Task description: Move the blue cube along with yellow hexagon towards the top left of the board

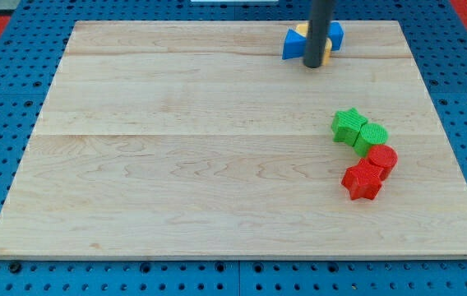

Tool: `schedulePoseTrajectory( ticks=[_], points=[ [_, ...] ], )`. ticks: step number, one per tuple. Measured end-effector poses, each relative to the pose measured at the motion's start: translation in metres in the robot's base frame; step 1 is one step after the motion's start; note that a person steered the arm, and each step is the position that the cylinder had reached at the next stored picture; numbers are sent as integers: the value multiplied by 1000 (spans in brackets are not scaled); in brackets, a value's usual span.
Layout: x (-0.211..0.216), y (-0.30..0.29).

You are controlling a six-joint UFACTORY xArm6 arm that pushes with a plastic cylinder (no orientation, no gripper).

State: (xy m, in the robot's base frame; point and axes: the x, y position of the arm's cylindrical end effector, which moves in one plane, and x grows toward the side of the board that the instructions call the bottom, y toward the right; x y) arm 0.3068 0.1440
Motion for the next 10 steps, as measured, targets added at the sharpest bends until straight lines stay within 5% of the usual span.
schedulePoseTrajectory(
  ticks=[1, 3, 6, 10],
  points=[
    [18, 65],
    [-84, 81],
    [-74, -73],
    [-57, -151]
  ],
)
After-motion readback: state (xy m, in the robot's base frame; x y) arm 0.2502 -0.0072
